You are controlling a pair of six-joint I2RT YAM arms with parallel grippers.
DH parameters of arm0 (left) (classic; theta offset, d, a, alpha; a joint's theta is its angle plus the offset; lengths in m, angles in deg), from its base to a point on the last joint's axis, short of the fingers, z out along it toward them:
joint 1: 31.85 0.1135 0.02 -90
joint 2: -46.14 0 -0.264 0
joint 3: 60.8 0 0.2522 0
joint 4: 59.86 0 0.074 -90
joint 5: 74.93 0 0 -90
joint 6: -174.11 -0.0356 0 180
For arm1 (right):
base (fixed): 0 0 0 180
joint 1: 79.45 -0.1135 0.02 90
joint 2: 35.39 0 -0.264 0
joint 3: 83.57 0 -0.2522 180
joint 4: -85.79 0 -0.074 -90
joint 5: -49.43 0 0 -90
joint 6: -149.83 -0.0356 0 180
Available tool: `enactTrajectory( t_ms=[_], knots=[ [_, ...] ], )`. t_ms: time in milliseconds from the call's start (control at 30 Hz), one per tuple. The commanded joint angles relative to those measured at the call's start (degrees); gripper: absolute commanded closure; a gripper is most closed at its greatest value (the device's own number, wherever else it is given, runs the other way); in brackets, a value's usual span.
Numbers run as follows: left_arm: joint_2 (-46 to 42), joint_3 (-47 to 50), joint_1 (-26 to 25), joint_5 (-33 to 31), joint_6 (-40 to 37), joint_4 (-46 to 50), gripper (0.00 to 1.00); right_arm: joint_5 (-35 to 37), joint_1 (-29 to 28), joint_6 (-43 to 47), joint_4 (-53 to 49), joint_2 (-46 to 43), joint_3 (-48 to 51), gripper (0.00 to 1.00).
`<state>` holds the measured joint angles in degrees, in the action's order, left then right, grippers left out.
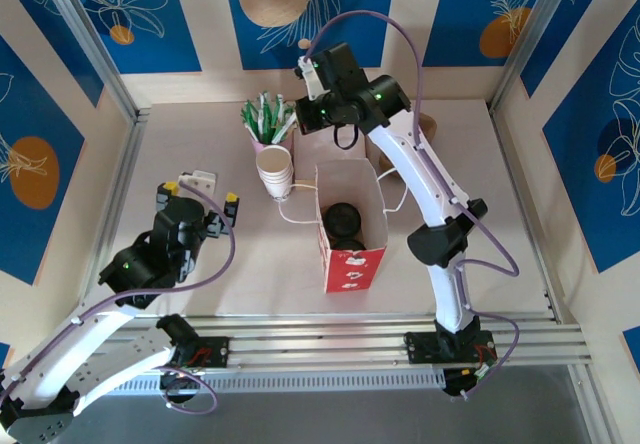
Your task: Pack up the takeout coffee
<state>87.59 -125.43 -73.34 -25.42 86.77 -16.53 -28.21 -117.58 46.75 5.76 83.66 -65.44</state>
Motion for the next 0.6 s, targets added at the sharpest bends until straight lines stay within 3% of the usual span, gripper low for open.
enactTrajectory(
  t_ms=[0,267,567],
  knots=[
    [-0.23,0.07,0.63,0.67,0.51,0.41,0.0,1.94,0.25,1.22,-2.62,-2.57,-1.21,1.0],
    [0.12,0.07,0.63,0.75,0.51,0.32,0.0,0.85,0.03,1.77,-3.14,-11.82,3.01,1.0],
    [0.89,-0.02,0.71,1.26,0.77,0.21,0.0,1.48,-1.72,2.08,-4.0,-31.85,13.44,1.0]
  ],
)
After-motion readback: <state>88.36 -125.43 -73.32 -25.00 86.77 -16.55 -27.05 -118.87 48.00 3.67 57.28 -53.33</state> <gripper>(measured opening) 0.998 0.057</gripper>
